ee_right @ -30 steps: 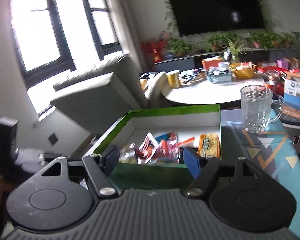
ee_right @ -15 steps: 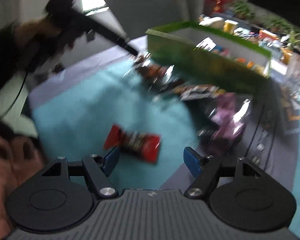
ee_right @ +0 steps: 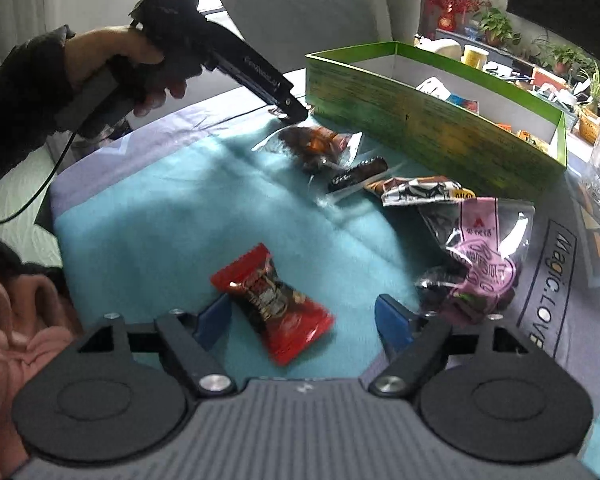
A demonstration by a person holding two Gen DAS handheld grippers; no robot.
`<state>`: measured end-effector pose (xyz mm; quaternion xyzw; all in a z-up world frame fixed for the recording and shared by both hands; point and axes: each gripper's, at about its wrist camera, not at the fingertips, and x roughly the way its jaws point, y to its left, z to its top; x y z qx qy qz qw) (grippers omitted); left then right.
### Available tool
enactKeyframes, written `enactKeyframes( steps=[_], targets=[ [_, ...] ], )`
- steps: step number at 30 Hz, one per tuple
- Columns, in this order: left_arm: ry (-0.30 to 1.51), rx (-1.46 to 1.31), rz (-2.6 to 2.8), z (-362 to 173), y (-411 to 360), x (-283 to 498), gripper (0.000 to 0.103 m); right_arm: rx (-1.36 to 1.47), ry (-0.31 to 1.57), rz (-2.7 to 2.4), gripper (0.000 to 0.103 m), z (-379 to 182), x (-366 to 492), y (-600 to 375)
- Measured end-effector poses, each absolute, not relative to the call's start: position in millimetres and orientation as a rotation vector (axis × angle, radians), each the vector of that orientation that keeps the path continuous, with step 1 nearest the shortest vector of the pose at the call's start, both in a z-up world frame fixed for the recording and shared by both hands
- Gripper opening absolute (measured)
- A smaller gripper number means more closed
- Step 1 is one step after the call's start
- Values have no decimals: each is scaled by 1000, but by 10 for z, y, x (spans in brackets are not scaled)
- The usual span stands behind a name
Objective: Organize snacks
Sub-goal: 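Move both tools back from the box to the snack pile, then grasp the orange jelly cup with left tool while right tool grasps the red candy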
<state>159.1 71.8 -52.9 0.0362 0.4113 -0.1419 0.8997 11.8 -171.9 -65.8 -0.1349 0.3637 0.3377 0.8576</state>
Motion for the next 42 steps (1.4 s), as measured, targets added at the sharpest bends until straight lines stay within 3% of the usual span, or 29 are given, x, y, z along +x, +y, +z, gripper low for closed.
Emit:
enactKeyframes(
  steps=[8,10,15,27,33,37,40,42],
  targets=[
    [866,69,-304,-592,710,1628,50,-265,732,710,44,-623,198,-1645],
    [864,62,-306,-590,717,1624,50,-261,733,708,37,-598,201,-1651],
    [858,62,-306,-594,711,1626,50,-223,721,682,30,-583,207,-1710],
    [845,134,-309,-610,622,1621,52,-88,717,647,27,-555,247,-1819],
    [843,128,-311,-608,635,1635,52,-102,743,619,34,-572,213,-1840],
    [840,110,-325,-605,659,1609,50,-117,719,625,59,-547,84,-1875],
    [830,87,-326,-598,692,1585,37,-141,714,643,60,-537,0,-1900],
    [829,75,-319,-591,705,1579,35,-158,732,646,60,-556,-15,-1904]
  ],
)
